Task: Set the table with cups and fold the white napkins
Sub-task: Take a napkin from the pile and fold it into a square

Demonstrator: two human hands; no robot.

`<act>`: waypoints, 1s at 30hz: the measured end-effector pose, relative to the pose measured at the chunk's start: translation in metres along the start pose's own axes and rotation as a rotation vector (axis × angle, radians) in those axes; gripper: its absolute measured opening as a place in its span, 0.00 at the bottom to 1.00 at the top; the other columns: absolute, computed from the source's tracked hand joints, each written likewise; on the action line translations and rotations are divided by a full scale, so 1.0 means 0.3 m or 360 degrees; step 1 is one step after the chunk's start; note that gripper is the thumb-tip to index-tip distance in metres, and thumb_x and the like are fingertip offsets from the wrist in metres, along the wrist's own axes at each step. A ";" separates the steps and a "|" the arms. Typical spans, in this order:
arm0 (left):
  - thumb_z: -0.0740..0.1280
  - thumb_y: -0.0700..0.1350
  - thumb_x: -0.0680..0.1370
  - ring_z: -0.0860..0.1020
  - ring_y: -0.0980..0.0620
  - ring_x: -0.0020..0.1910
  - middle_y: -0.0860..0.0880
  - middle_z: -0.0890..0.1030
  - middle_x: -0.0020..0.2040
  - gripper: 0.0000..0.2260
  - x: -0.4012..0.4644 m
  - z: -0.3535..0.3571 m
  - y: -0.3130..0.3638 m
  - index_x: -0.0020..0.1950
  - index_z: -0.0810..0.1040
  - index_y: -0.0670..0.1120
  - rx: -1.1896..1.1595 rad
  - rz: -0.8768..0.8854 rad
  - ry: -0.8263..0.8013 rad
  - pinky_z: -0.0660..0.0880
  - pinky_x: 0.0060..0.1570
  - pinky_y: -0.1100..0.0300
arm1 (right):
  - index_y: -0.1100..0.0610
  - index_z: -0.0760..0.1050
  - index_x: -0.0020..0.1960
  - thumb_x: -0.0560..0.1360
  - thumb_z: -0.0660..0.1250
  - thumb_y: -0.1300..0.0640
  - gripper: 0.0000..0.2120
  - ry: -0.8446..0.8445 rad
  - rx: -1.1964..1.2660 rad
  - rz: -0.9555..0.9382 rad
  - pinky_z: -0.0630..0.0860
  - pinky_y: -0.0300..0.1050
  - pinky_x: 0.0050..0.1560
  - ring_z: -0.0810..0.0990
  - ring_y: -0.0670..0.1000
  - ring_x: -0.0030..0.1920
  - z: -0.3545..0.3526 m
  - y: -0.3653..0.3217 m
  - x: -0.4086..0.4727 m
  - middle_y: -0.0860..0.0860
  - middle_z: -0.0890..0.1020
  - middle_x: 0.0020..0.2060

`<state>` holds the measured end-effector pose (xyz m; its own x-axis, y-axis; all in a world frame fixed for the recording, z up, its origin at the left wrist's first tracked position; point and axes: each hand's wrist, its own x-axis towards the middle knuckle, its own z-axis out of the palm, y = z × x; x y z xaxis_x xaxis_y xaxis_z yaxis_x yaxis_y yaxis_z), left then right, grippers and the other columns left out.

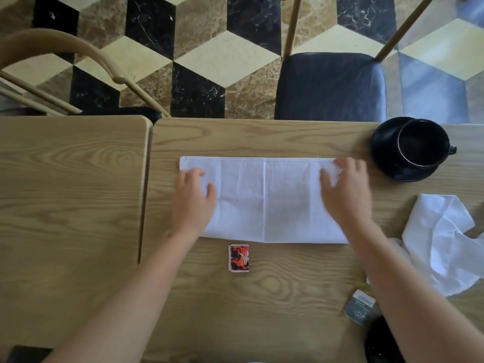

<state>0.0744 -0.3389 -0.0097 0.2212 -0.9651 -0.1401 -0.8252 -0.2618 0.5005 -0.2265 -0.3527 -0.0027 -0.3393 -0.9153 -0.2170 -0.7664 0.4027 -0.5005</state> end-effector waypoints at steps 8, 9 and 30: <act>0.65 0.44 0.80 0.76 0.59 0.36 0.53 0.79 0.38 0.06 -0.243 0.157 0.034 0.42 0.75 0.50 -0.0547 -0.0254 -0.0569 0.71 0.37 0.70 | 0.54 0.76 0.55 0.78 0.62 0.60 0.08 -0.0828 0.0688 0.0076 0.77 0.40 0.48 0.81 0.42 0.46 0.281 -0.168 -0.403 0.45 0.82 0.46; 0.65 0.44 0.79 0.76 0.60 0.36 0.53 0.79 0.37 0.07 -0.242 0.160 0.024 0.41 0.75 0.50 -0.0553 -0.0311 -0.0579 0.71 0.37 0.71 | 0.54 0.76 0.55 0.77 0.62 0.60 0.08 -0.0835 0.0679 0.0105 0.77 0.41 0.48 0.81 0.43 0.46 0.299 -0.161 -0.420 0.45 0.82 0.46; 0.60 0.44 0.75 0.86 0.43 0.33 0.39 0.86 0.36 0.09 -0.143 0.006 -0.199 0.44 0.76 0.40 -0.1382 -0.1658 -0.0019 0.79 0.30 0.56 | 0.50 0.80 0.45 0.76 0.66 0.58 0.05 -0.0499 0.0296 0.0274 0.74 0.41 0.38 0.81 0.47 0.40 -0.004 0.240 -0.220 0.46 0.83 0.39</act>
<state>0.1133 -0.2818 -0.0349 0.5282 -0.3199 -0.7866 0.3135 -0.7874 0.5308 -0.2599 -0.2634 -0.0234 -0.2491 -0.8030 -0.5414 -0.5914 0.5688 -0.5716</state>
